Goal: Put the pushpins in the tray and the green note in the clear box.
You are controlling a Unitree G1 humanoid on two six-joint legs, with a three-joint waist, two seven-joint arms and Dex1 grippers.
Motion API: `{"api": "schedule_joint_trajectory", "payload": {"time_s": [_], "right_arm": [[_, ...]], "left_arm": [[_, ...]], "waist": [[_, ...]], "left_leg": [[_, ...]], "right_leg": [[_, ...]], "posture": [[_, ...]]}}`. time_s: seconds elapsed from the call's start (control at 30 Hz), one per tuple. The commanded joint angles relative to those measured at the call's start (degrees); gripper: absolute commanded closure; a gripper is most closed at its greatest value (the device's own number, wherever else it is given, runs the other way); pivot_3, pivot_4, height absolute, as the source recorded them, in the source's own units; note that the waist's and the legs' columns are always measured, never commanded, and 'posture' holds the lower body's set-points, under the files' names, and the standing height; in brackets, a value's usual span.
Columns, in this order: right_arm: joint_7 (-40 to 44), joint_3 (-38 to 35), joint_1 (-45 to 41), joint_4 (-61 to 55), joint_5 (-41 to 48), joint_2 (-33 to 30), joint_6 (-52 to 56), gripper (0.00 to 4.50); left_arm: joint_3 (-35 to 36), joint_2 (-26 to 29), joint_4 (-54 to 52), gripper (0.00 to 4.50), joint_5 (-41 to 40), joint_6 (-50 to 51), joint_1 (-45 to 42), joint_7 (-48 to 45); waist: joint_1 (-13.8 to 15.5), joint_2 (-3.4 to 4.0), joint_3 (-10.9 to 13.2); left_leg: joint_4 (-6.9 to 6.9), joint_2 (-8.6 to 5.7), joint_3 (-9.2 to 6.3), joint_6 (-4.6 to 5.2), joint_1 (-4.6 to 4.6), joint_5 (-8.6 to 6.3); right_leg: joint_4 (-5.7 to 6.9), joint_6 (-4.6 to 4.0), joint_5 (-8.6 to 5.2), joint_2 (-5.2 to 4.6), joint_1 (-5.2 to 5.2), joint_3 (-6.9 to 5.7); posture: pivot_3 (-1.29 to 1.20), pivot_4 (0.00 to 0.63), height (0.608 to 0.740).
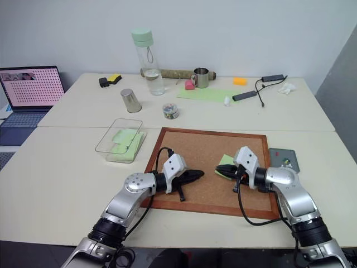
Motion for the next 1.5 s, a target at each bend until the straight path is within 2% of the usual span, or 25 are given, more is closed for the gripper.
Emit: {"api": "schedule_joint_trajectory", "payload": {"time_s": [0.03,0.17,0.3,0.43,0.63,0.87,1.17,1.23,1.27,1.5], "right_arm": [[1.3,-1.96,-1.4,-4.33,0.56,-2.28,-1.19,4.45],[2.56,-1.42,-2.08,-5.68,-1.51,-4.88,-4.58,4.45],[4.34,0.22,-2.66,-5.27,-5.66,-7.81,-11.71,4.5],[5.6,1.22,-4.01,-4.33,-8.69,-9.26,-18.24,4.5],[6.28,2.85,-7.1,-3.23,-11.48,-9.18,-25.02,4.5],[6.95,4.67,-8.05,-4.25,-12.48,-8.67,-28.05,4.5],[7.03,5.89,-8.05,-5.72,-12.11,-7.68,-28.2,4.5],[6.97,6.07,-8.16,-5.66,-12.16,-7.47,-28.32,4.5],[6.9,6.15,-8.24,-5.64,-12.17,-7.37,-28.33,4.5],[6.79,6.18,-8.35,-5.07,-12.39,-6.96,-28.93,4.5]], "left_arm": [[1.61,-1.01,-0.48,4.5,-3.19,5.48,0.0,0.35],[6.93,-0.02,-6.44,4.5,-9.63,12.42,-2.52,-0.16],[13.04,1.96,-13.68,3.85,-22.27,26.02,-5.42,-2.67],[16.76,2.38,-15.5,3.12,-30.84,35.31,-7.98,-2.52],[16.38,1.44,-13.37,1.9,-35.06,40.88,-10.97,-2.46],[13.64,-2.62,-9.34,0.66,-33.13,39.55,-13.16,-0.12],[12.01,-6.38,-6.36,0.66,-31.86,38.97,-14.61,2.05],[12.13,-6.64,-5.46,1.01,-31.78,38.68,-14.84,2.19],[12.18,-6.7,-5.26,1.05,-31.86,38.55,-14.89,2.1],[11.15,-6.6,-5.65,2.49,-31.98,38.21,-14.49,1.18]], "waist": [[0.13,-0.01,0.0],[-0.07,-0.1,0.14],[-0.33,-0.32,0.29],[-0.33,-0.35,0.31],[-0.34,-0.38,0.33],[-0.25,-0.4,0.34],[-0.24,-0.41,0.35],[-0.24,-0.41,0.34],[-0.24,-0.41,0.34],[-0.24,-0.41,0.35]], "left_leg": [[0.0,0.0,-0.03,0.0,0.02,0.0],[0.0,0.0,-0.08,0.0,0.03,0.0],[0.04,0.02,-0.11,-0.02,-0.31,0.01],[0.04,0.01,-0.11,-0.06,-0.36,0.03],[0.05,0.01,-0.13,-0.27,-0.34,0.15],[0.05,0.0,-0.12,-0.35,-0.34,0.2],[0.05,0.01,-0.12,-0.38,-0.34,0.22],[0.05,0.01,-0.13,-0.39,-0.34,0.22],[0.05,0.01,-0.13,-0.39,-0.34,0.22],[0.05,0.01,-0.13,-0.4,-0.34,0.23]], "right_leg": [[-0.02,0.0,0.0,0.0,0.04,-0.03],[-0.02,0.0,0.0,0.0,0.07,-0.08],[0.1,0.0,0.0,0.01,-0.33,-0.12],[0.02,0.0,0.0,0.01,-0.34,-0.12],[0.04,-0.01,0.0,0.01,-0.33,-0.14],[0.02,-0.01,0.0,0.01,-0.33,-0.12],[0.03,-0.01,0.0,0.01,-0.34,-0.12],[0.03,-0.01,0.0,0.01,-0.34,-0.12],[0.03,-0.01,0.0,0.01,-0.34,-0.13],[0.03,-0.01,0.0,0.01,-0.34,-0.13]], "posture": [[0.0,0.15,0.74],[0.0,0.15,0.74],[0.0,0.15,0.74],[0.0,0.15,0.74],[0.0,0.15,0.74],[0.0,0.15,0.74],[0.0,0.15,0.74],[0.0,0.15,0.74],[0.0,0.15,0.74],[0.0,0.15,0.74]]}}
